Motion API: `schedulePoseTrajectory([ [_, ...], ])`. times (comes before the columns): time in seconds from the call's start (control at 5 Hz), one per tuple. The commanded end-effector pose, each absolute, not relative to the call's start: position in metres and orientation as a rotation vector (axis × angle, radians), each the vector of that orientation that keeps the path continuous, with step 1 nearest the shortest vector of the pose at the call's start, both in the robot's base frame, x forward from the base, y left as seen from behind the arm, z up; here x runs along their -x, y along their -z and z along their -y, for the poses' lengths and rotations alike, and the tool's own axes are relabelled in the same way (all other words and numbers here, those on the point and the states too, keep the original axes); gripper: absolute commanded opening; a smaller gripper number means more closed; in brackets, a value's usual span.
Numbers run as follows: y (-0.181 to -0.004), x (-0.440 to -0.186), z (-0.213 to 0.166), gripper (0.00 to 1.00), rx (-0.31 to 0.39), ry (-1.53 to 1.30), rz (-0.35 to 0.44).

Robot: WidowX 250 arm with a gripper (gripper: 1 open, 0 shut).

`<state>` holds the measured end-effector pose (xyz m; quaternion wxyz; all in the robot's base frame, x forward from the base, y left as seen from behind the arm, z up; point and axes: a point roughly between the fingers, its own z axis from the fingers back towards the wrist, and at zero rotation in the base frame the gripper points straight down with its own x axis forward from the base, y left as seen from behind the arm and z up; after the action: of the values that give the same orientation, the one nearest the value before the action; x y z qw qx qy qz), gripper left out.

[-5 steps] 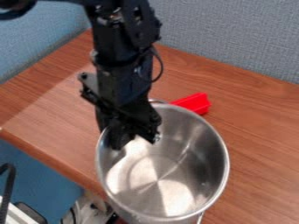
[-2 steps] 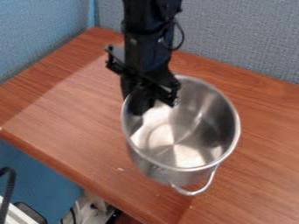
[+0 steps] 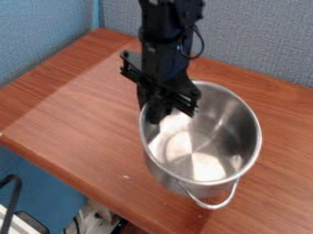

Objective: Move the red object from the metal pot to the table

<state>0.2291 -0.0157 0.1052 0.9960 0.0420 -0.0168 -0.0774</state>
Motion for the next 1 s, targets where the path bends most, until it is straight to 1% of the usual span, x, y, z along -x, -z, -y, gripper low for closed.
schedulePoseTrajectory([
  [0.0,-0.136,-0.237,-0.012,0.0,-0.087,0.127,0.105],
  [0.2,-0.149,-0.239,-0.054,0.0,-0.097,0.028,0.145],
  [0.4,-0.147,-0.235,-0.049,0.0,-0.081,0.05,0.167],
  [0.6,-0.141,-0.215,-0.022,0.0,-0.045,0.108,0.135],
  [0.8,-0.135,-0.212,0.004,0.0,-0.052,0.169,0.135],
])
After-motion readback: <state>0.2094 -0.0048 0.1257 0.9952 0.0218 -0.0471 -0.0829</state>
